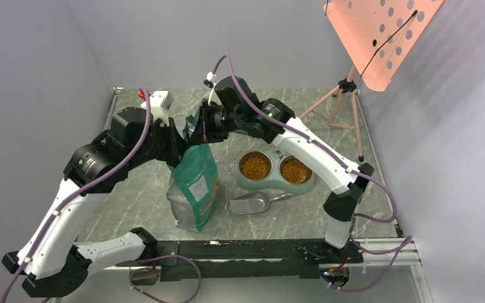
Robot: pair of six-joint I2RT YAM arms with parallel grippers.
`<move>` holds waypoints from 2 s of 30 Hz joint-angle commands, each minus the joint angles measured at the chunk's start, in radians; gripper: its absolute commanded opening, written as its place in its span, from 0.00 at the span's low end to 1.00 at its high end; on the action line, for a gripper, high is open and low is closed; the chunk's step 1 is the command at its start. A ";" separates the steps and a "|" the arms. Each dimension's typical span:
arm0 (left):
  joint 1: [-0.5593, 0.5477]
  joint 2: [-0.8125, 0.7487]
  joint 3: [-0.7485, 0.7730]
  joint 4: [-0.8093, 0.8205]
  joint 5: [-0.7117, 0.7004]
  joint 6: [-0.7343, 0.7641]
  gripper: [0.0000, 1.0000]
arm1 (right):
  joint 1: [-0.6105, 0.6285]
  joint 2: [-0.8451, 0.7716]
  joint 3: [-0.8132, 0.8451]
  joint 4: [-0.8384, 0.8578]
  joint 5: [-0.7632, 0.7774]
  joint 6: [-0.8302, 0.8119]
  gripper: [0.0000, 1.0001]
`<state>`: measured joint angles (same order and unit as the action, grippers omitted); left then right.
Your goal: Serve the pet food
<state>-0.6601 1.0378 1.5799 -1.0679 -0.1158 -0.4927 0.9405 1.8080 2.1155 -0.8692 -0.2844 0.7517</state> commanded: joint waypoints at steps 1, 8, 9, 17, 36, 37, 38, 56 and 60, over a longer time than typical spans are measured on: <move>-0.002 -0.065 -0.001 0.277 0.180 -0.133 0.00 | 0.010 -0.019 0.019 0.282 0.022 0.130 0.00; -0.002 -0.104 -0.034 0.201 0.127 -0.149 0.46 | 0.006 -0.032 -0.027 0.321 0.006 0.135 0.00; -0.002 -0.116 -0.046 0.199 0.124 -0.155 0.52 | 0.006 -0.028 -0.020 0.316 0.001 0.129 0.00; -0.003 -0.066 -0.035 0.112 0.136 -0.106 0.70 | 0.007 -0.029 -0.023 0.316 -0.015 0.121 0.00; -0.009 -0.054 -0.040 0.082 0.199 0.159 0.00 | -0.220 -0.177 -0.322 0.344 -0.433 -0.547 0.86; -0.008 -0.064 -0.047 0.095 0.209 0.173 0.00 | -0.236 -0.198 -0.406 0.413 -0.438 -0.613 0.92; -0.009 -0.072 -0.053 0.102 0.213 0.182 0.00 | -0.259 -0.210 -0.473 0.488 -0.485 -0.656 0.95; -0.001 -0.084 -0.020 0.028 0.266 0.207 0.00 | -0.218 0.154 -0.256 0.752 -0.925 -0.775 0.98; 0.000 -0.078 -0.002 0.000 0.207 0.181 0.00 | -0.187 0.220 -0.153 0.758 -1.017 -0.710 0.79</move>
<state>-0.6605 0.9585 1.5368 -0.9951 0.1101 -0.3004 0.7223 1.9949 1.8618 -0.2413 -1.1606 -0.0254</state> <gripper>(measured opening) 0.009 0.913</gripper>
